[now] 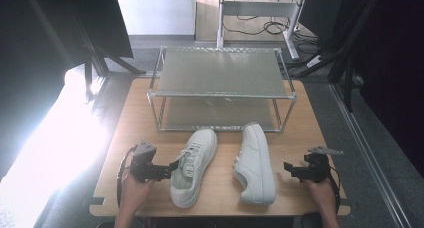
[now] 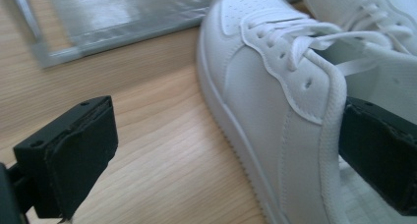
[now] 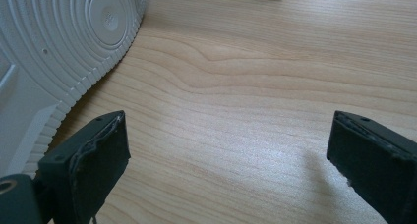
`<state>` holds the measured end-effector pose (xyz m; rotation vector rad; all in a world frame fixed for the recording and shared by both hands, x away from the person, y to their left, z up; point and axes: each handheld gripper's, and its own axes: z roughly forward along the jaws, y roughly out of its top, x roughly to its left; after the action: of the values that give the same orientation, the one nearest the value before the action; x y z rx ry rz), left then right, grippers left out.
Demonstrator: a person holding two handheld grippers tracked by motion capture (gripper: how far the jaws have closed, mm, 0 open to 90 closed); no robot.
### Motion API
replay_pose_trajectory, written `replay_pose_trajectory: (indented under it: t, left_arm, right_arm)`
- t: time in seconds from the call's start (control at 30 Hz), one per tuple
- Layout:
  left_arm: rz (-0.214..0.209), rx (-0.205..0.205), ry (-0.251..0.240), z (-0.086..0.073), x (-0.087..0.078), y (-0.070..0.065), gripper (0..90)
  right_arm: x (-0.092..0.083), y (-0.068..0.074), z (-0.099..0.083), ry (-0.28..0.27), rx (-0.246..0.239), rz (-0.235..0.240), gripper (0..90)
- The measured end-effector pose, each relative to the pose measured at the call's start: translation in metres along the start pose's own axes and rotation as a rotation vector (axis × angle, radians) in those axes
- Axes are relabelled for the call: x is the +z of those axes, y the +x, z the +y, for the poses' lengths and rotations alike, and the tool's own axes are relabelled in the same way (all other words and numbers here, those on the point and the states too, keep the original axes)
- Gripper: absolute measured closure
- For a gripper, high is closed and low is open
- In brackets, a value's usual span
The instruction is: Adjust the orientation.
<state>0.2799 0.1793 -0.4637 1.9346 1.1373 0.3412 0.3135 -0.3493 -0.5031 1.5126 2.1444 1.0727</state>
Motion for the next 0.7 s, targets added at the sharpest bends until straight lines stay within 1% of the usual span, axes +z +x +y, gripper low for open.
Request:
replay_pose_trajectory:
  t: [0.03,0.13,0.2,0.23,0.33,0.43,0.5,0.57,0.6,0.67,0.7]
  left_arm:
    - [-0.002,0.01,0.004,0.001,0.002,-0.003,0.0]
    - [0.016,0.038,0.008,0.003,0.0,-0.008,0.0]
    - [0.016,0.035,-0.008,0.004,-0.006,-0.007,0.0]
    - [0.015,0.028,-0.024,0.005,-0.009,-0.006,0.0]
    - [0.035,0.024,-0.047,0.007,-0.019,-0.003,0.0]
    - [0.076,0.015,-0.064,0.005,-0.028,0.005,0.0]
    - [0.114,0.005,-0.066,0.001,-0.032,0.011,0.0]
    - [0.172,0.007,-0.051,-0.005,-0.032,0.019,0.0]
    - [0.191,0.002,-0.041,-0.009,-0.031,0.023,0.0]
    - [0.212,-0.017,-0.026,-0.017,-0.028,0.031,0.0]
    - [0.238,-0.025,0.001,-0.024,-0.024,0.036,0.0]
  right_arm:
    - [0.0,0.0,0.0,0.001,0.0,0.001,2.5]
    - [0.0,0.0,0.0,0.001,-0.002,0.002,2.5]
    - [0.0,0.0,0.0,0.003,-0.001,0.005,2.5]
    - [0.0,0.0,0.0,0.003,-0.001,0.005,2.5]
    - [0.001,0.001,0.0,0.003,-0.005,0.005,2.5]
    - [0.0,0.001,0.0,0.002,-0.007,0.005,2.5]
    - [0.0,0.001,0.0,0.002,-0.006,0.005,2.5]
    - [0.0,0.001,0.0,0.001,-0.006,0.005,2.5]
    - [0.0,0.001,0.0,0.0,-0.007,0.005,2.5]
    - [0.0,0.001,0.0,-0.001,-0.007,0.006,2.5]
    - [0.0,0.002,0.001,-0.002,-0.01,0.003,2.5]
